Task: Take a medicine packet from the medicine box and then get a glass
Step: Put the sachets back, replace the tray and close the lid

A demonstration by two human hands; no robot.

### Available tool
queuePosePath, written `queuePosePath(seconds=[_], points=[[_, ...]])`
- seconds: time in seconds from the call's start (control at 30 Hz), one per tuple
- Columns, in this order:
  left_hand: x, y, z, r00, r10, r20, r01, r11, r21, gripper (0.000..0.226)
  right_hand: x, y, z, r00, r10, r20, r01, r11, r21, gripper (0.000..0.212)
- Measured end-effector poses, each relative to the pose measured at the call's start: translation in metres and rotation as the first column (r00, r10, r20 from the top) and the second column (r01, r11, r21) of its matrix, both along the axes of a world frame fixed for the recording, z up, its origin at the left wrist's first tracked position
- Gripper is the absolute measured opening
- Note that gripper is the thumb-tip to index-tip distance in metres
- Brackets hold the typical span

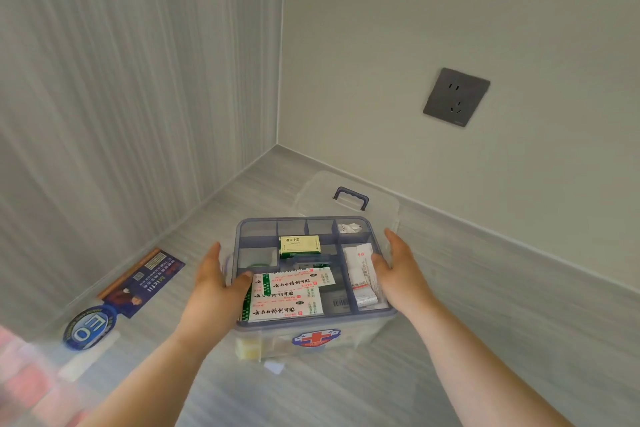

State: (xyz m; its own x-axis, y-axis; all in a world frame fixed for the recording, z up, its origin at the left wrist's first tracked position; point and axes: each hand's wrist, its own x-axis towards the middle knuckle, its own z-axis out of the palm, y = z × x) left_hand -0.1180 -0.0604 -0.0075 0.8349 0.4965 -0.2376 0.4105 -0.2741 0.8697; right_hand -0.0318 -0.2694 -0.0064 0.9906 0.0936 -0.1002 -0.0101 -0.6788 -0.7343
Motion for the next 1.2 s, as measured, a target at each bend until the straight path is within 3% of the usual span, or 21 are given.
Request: queuePosePath(seconds=[0.13, 0.27, 0.37, 0.47, 0.57, 0.63, 0.7, 0.77, 0.87, 0.97, 1.0, 1.2], points=[[0.007, 0.000, -0.005, 0.999, 0.035, 0.006, -0.033, 0.988, -0.153, 0.056, 0.005, 0.007, -0.010, 0.998, -0.034, -0.052, 0.045, 0.972, 0.230, 0.042], [0.022, 0.012, -0.003, 0.995, 0.085, 0.049, -0.073, 0.974, -0.214, 0.055, 0.020, 0.020, -0.012, 0.999, -0.043, -0.024, 0.048, 0.956, 0.289, 0.035], [0.031, 0.019, -0.002, 0.995, 0.091, 0.049, -0.080, 0.977, -0.200, 0.054, 0.047, 0.027, -0.012, 0.989, -0.150, 0.015, 0.138, 0.942, 0.307, 0.029], [0.036, 0.027, -0.004, 0.998, 0.047, 0.052, -0.038, 0.985, -0.169, 0.057, 0.090, 0.021, -0.012, 0.981, -0.190, 0.051, 0.181, 0.973, 0.144, 0.030], [0.040, 0.032, 0.000, 0.994, 0.017, 0.111, -0.005, 0.994, -0.111, 0.056, 0.134, 0.017, -0.022, 1.000, -0.023, -0.010, 0.022, 0.992, -0.127, 0.031], [0.046, 0.031, 0.003, 0.992, -0.055, 0.113, 0.043, 0.993, 0.106, 0.052, 0.157, 0.020, -0.028, 0.998, 0.060, -0.009, -0.061, 0.967, -0.249, 0.033], [0.055, 0.027, 0.006, 0.981, -0.163, 0.109, 0.116, 0.930, 0.349, 0.052, 0.176, 0.025, -0.034, 0.991, 0.132, -0.002, -0.122, 0.915, -0.384, 0.035], [0.067, 0.022, 0.006, 0.962, -0.262, 0.079, 0.189, 0.846, 0.498, 0.053, 0.191, 0.029, -0.040, 0.985, 0.170, -0.002, -0.150, 0.864, -0.481, 0.033], [0.080, 0.018, 0.003, 0.932, -0.361, -0.021, 0.299, 0.735, 0.609, 0.052, 0.206, 0.032, -0.048, 0.982, 0.190, 0.003, -0.154, 0.804, -0.574, 0.031], [0.083, 0.017, -0.001, 0.915, -0.396, -0.080, 0.335, 0.636, 0.695, 0.100, 0.216, 0.032, -0.051, 0.981, 0.192, 0.010, -0.146, 0.779, -0.610, 0.031], [0.083, 0.017, -0.001, 0.917, -0.389, -0.091, 0.334, 0.624, 0.706, 0.105, 0.218, 0.032, -0.051, 0.981, 0.193, 0.005, -0.149, 0.773, -0.617, 0.030], [0.083, 0.015, 0.000, 0.918, -0.381, -0.107, 0.331, 0.589, 0.737, 0.107, 0.222, 0.035, -0.050, 0.981, 0.190, -0.045, -0.174, 0.749, -0.639, 0.024]])
